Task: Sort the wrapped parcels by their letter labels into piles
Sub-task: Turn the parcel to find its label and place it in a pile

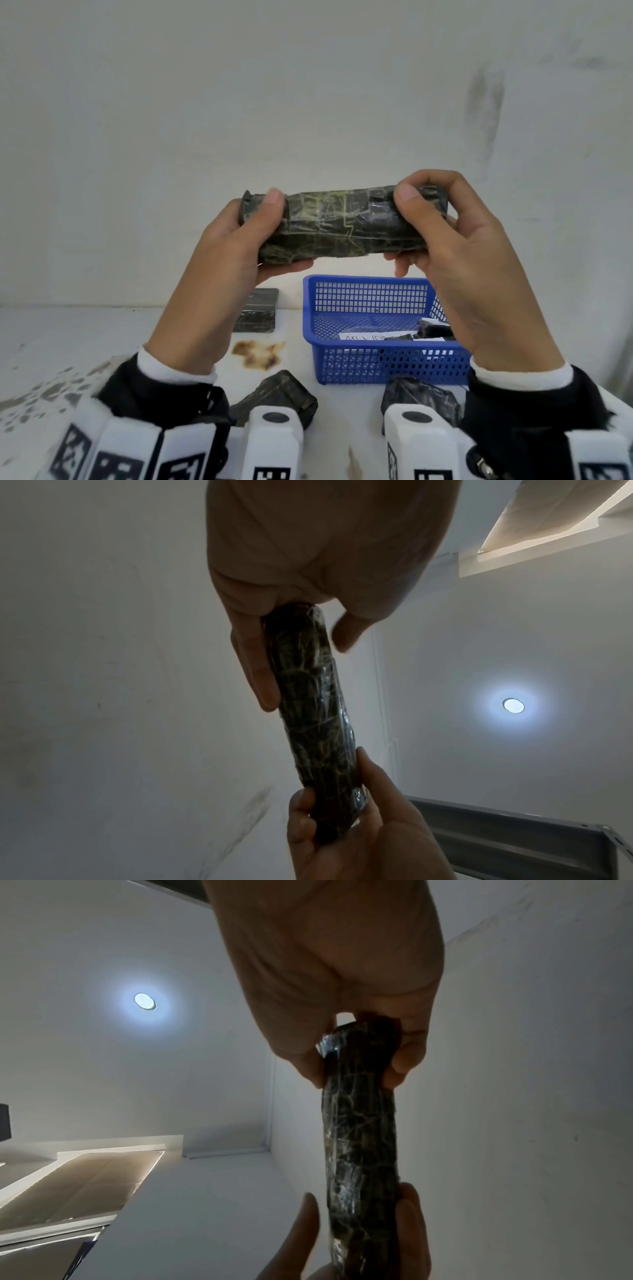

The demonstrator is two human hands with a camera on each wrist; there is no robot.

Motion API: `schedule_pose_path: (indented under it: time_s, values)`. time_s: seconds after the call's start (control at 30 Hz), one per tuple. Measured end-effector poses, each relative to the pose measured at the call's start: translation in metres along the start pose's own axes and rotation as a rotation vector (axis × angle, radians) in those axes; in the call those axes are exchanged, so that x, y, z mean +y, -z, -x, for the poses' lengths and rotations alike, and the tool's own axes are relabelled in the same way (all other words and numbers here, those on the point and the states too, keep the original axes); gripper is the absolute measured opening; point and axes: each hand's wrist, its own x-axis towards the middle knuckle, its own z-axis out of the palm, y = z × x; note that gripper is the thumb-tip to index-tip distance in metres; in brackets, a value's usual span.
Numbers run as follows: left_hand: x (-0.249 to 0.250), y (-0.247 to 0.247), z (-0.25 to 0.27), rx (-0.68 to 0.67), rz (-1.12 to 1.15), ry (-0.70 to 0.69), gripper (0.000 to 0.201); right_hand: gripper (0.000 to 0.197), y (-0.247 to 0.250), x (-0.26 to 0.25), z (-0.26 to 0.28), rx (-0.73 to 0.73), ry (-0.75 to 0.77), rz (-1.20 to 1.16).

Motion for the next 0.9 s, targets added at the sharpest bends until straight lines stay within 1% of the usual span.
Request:
schedule_pose_path:
  time_s: [0.03, 0.1, 0.13, 0.2, 0.27, 0.37, 0.5, 0.57, 0.63, 0.77, 0.87, 0.9]
  values:
    - [0.0005, -0.0008, 0.0011, -0.001, -0.028, -0.001, 0.052, 0.009, -0.0006, 0.0005, 0.0002, -0.001, -0.004, 0.008]
    - [0.0005, -0.0018, 0.0027, 0.014, -0.081, -0.021, 0.052, 0.018, -0.002, 0.0014, 0.0007, -0.002, 0.004, 0.044]
    - [0.0001, -0.0022, 0.0031, 0.032, -0.092, -0.033, 0.052, 0.017, -0.0029, 0.0014, 0.0011, -0.002, 0.013, 0.057]
    - [0.0003, -0.0033, 0.0037, 0.066, -0.077, -0.043, 0.058, 0.017, -0.0048, 0.0015, 0.0016, 0.0, 0.016, 0.06]
    - [0.0016, -0.0035, 0.0045, 0.057, -0.097, -0.05, 0.067, 0.029, -0.0061, 0.0016, 0.0015, -0.006, 0.012, 0.075]
    - [0.0029, -0.0028, 0.0054, 0.048, -0.15, -0.071, 0.064, 0.037, -0.0071, 0.0007, 0.0022, -0.017, 0.028, 0.096]
    - [0.0029, -0.0025, 0.005, 0.054, -0.185, -0.08, 0.066, 0.061, -0.006, -0.0003, 0.004, -0.043, 0.04, 0.136]
    - [0.0025, -0.0022, 0.005, 0.065, -0.213, -0.094, 0.067, 0.066, -0.0059, -0.0001, 0.0043, -0.052, 0.044, 0.143]
    - [0.0028, -0.0025, 0.0052, 0.077, -0.216, -0.111, 0.069, 0.07, -0.007, 0.0006, 0.005, -0.049, 0.052, 0.145]
    - [0.0021, -0.0023, 0.0042, 0.051, -0.245, -0.105, 0.054, 0.066, -0.0089, 0.002, 0.0062, -0.027, 0.079, 0.167]
    - [0.0025, -0.0013, 0.0046, 0.045, -0.217, -0.103, 0.058, 0.061, -0.0082, 0.0021, 0.0056, -0.029, 0.081, 0.163]
    - [0.0034, -0.0016, 0.005, 0.043, -0.209, -0.097, 0.056, 0.059, -0.0082, 0.0021, 0.0053, -0.036, 0.079, 0.171]
